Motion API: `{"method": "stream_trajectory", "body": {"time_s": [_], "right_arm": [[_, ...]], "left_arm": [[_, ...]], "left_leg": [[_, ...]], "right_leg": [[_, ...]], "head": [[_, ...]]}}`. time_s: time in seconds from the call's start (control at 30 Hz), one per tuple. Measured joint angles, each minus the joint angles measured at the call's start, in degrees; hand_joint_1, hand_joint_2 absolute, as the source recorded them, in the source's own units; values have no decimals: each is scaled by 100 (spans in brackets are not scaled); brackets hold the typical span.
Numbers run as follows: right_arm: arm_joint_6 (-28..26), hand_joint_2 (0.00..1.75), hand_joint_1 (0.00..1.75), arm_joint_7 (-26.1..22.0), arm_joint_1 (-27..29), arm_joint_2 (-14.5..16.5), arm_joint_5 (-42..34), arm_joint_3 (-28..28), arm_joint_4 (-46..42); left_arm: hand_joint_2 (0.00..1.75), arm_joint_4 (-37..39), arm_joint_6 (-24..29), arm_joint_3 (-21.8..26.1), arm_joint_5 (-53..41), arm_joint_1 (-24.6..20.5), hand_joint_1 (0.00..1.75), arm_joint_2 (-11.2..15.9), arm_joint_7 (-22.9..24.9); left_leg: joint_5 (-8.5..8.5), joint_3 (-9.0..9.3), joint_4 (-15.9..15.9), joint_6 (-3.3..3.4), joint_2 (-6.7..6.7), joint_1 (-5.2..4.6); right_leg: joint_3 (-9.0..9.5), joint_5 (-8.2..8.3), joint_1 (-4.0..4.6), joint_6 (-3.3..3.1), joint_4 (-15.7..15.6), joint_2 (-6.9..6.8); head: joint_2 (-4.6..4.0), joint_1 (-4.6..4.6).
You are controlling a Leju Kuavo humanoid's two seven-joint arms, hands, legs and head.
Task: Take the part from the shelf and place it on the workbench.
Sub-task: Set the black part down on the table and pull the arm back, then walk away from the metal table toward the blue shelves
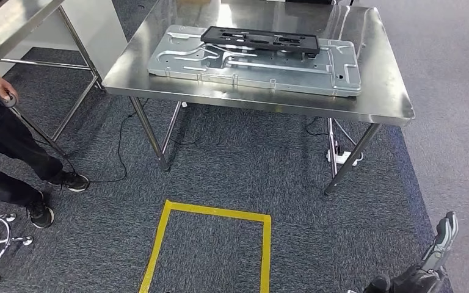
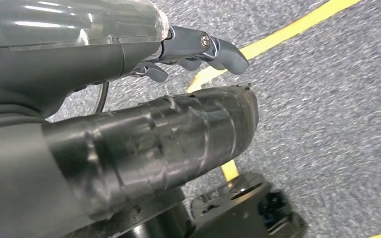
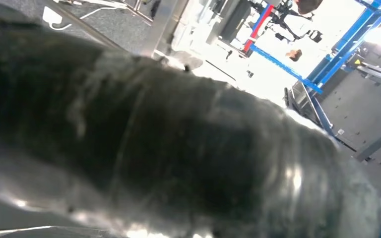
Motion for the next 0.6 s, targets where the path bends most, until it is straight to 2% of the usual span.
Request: {"method": "stream_trajectory", "body": {"time_s": [0.03,0.07,0.13,0.17,0.2,0.27,0.3,0.33,0.37,0.4,0.43,0.47,0.5,0.53,0.57,0.6], "right_arm": [[0,0,0,0,3,0,-2,1,3],[0,0,0,0,7,0,-8,1,8],[0,0,0,-1,21,0,-29,1,36],[0,0,0,-1,25,1,-42,2,55],[1,0,0,-1,30,3,-50,2,75],[1,0,0,-1,38,8,-55,2,113],[1,0,0,-1,42,9,-55,2,131],[1,0,0,-1,47,9,-55,2,148],[0,0,0,-1,52,9,-55,2,162],[0,0,0,-1,58,9,-56,2,176],[0,0,0,-1,64,9,-59,2,189],[0,0,0,-1,73,9,-62,1,199],[0,0,0,-1,82,9,-64,2,208],[0,0,0,0,91,9,-67,1,214],[-1,0,0,0,98,9,-68,1,217],[-1,0,0,0,104,10,-73,1,219]], "left_arm": [[0,0,0,2,2,0,0,0,1],[0,0,0,3,4,1,0,-1,2],[0,0,0,11,20,8,0,-1,5],[0,0,0,18,29,11,0,-2,8],[0,0,0,26,37,18,0,-3,13],[0,0,0,40,45,26,0,-4,19],[0,0,0,45,47,31,0,-4,21],[0,0,0,49,48,31,0,-4,21],[0,0,0,53,49,31,0,-4,21],[0,0,0,57,50,31,0,-4,22],[0,0,0,63,51,30,0,-4,22],[0,0,0,70,52,25,0,-4,21],[0,0,0,78,53,19,0,-4,21],[0,0,0,85,54,12,0,-4,19],[0,0,1,90,55,7,0,-5,15],[0,0,3,93,55,8,0,-7,9]], "left_leg": [[30,-47,46,-32,-3,-3],[65,-75,69,-67,-5,1],[105,-115,90,-143,-16,28],[6,-166,163,-179,-28,42],[-192,-239,327,-212,-40,55],[-761,-424,942,-265,-53,76],[-949,-490,1287,-282,-54,82],[-1004,-505,1539,-291,-54,84],[-926,-435,1616,-290,-54,84],[-766,-266,1486,-282,-54,84],[-602,8,1151,-266,-55,83],[-520,328,709,-245,-57,78],[-509,613,284,-221,-59,70],[-546,801,-32,-195,-62,57],[-596,878,-196,-169,-64,43],[-598,879,-254,-138,-64,35]], "right_leg": [[168,-88,14,-20,-280,5],[236,-155,39,-51,-434,9],[165,-97,47,-142,-469,0],[111,-39,45,-197,-477,-9],[42,25,39,-244,-486,-19],[-114,148,52,-295,-483,-26],[-193,207,62,-299,-478,-28],[-271,263,71,-296,-471,-30],[-347,315,76,-290,-462,-32],[-416,359,79,-282,-451,-34],[-469,400,80,-271,-437,-34],[-511,436,84,-253,-419,-32],[-540,466,90,-230,-404,-32],[-560,499,95,-199,-391,-35],[-576,531,97,-166,-388,-40],[-583,564,96,-130,-393,-44]], "head": [[0,0],[0,-1],[0,2],[0,2],[0,2],[0,-2],[0,-2],[0,-2],[0,-3],[0,-3],[0,-3],[0,-3],[0,-3],[0,-2],[0,0],[0,1]]}}
